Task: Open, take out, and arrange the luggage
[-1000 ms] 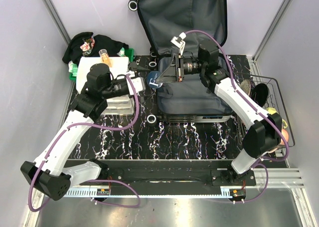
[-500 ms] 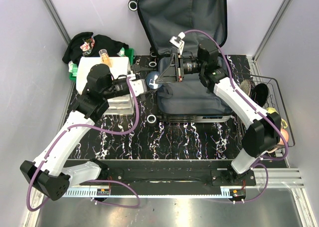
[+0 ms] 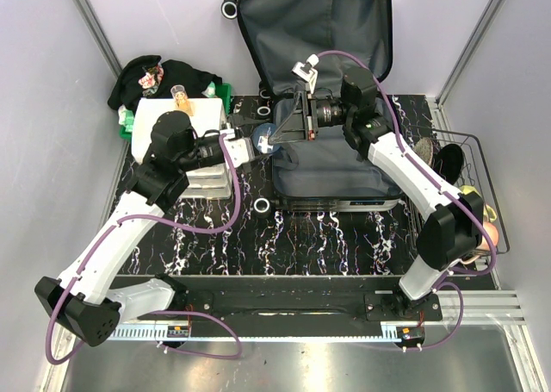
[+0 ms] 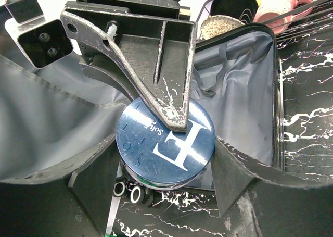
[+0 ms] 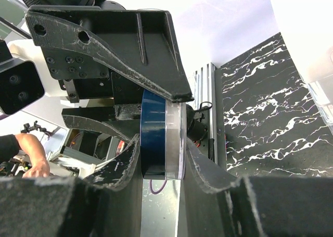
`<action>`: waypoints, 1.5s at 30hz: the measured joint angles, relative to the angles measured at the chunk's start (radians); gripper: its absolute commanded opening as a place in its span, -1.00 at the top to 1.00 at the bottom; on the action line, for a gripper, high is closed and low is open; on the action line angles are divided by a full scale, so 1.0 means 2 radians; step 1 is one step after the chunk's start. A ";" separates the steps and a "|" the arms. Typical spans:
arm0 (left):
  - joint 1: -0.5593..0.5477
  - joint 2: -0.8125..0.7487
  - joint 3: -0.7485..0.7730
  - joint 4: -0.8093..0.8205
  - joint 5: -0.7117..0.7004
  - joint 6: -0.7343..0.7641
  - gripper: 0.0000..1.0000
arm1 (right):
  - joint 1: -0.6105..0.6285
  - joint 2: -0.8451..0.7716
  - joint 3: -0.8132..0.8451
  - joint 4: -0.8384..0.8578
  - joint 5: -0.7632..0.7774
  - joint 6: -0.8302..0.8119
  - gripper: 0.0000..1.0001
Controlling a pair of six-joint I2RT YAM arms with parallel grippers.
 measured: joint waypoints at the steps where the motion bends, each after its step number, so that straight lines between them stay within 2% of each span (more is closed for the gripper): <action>1: 0.000 0.000 0.000 0.000 0.000 -0.001 0.10 | 0.000 0.000 0.001 0.000 0.000 0.000 0.54; 2: 0.000 0.000 0.000 0.000 0.000 -0.003 0.17 | 0.000 0.001 0.002 0.000 0.000 0.000 0.39; 3: 0.000 0.000 0.000 0.000 0.000 -0.005 0.32 | 0.000 0.002 0.002 -0.001 0.000 0.002 0.00; 6: 0.000 0.000 0.001 -0.001 -0.005 -0.025 0.61 | 0.000 0.005 0.006 -0.003 -0.002 0.003 -0.49; 10: 0.000 -0.003 0.000 -0.003 -0.021 -0.067 0.68 | -0.001 0.008 0.012 -0.008 0.000 0.001 -0.69; 13: 0.010 -0.021 -0.013 -0.004 -0.035 -0.112 0.69 | -0.009 0.011 0.024 -0.012 0.010 0.002 -0.74; 16: 0.047 -0.050 -0.035 -0.007 -0.040 -0.162 0.70 | -0.031 0.011 0.038 -0.015 0.025 0.000 -0.75; 24: 0.269 -0.134 -0.076 -0.077 -0.066 -0.265 0.67 | -0.090 0.012 0.052 -0.029 0.046 -0.016 -0.74; 29: 0.366 -0.154 -0.077 -0.145 -0.109 -0.288 0.65 | -0.088 0.012 0.051 -0.040 0.048 -0.027 -0.74; 33: 0.389 -0.135 -0.074 -0.181 -0.147 -0.289 0.63 | -0.088 0.013 0.051 -0.041 0.048 -0.029 -0.73; 36: 0.390 -0.091 -0.055 -0.202 -0.174 -0.290 0.62 | -0.088 0.015 0.051 -0.042 0.048 -0.029 -0.72; 45: 0.390 0.025 -0.002 -0.210 -0.221 -0.294 0.54 | -0.088 0.015 0.038 -0.042 0.048 -0.031 -0.73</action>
